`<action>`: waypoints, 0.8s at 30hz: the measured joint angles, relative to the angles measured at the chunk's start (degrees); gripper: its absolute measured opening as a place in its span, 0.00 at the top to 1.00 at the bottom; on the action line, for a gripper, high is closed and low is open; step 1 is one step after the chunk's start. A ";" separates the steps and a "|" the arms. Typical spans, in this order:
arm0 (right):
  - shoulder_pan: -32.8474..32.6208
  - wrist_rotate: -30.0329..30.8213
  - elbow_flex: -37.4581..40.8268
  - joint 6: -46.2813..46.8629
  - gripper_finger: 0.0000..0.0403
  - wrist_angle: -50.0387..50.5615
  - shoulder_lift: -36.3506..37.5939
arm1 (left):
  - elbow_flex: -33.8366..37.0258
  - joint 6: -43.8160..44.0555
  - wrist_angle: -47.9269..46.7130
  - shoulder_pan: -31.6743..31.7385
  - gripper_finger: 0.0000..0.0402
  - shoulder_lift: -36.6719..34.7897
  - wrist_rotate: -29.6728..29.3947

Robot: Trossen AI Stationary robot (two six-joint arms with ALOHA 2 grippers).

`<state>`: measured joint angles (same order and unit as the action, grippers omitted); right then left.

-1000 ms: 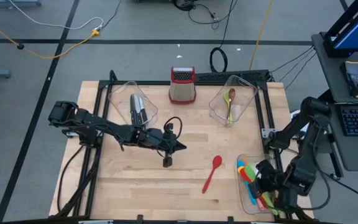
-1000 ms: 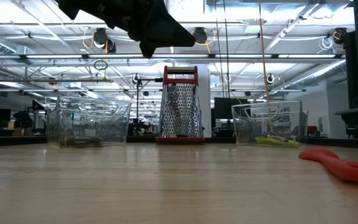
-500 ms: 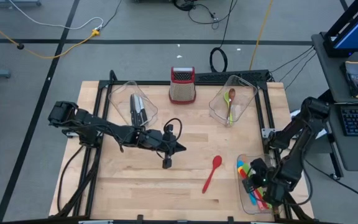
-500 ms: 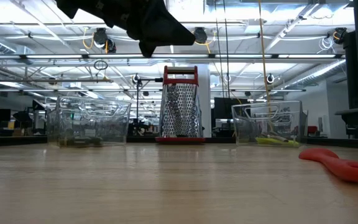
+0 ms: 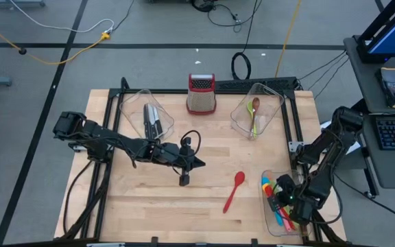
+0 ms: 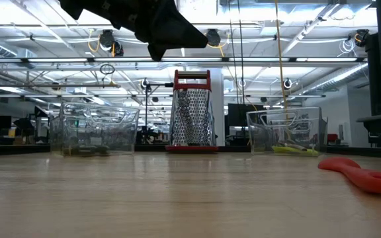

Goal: Pick & Place Kitchen Items
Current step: Put the green spatula into the bottom right transparent bin, then put the red serving spoon into the top right transparent bin

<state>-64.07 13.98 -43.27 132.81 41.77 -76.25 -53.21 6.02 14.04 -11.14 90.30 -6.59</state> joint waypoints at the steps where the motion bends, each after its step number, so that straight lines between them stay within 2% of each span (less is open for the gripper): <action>1: 0.00 0.01 0.00 -0.14 0.93 -0.22 0.00 | 0.00 -0.02 0.00 0.00 0.96 0.00 0.00; 5: -0.02 -0.23 0.04 -0.56 0.87 -0.60 -0.02 | 0.00 -0.01 0.00 0.00 0.96 0.00 0.00; 12: -0.12 -4.75 0.33 -0.49 0.78 -2.30 2.10 | 0.00 0.00 0.00 0.00 0.96 0.00 0.35; 20: -0.15 -4.58 0.35 -2.04 0.79 -3.77 9.03 | 0.00 0.48 -0.04 -1.12 0.96 0.00 0.64; 24: -0.17 -1.02 0.35 -5.60 0.82 -4.52 12.46 | 0.00 0.77 -0.05 -2.25 0.96 0.00 4.01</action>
<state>-64.25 12.96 -42.92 127.21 37.25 -63.79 -53.21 6.79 14.00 -13.39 90.30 -2.58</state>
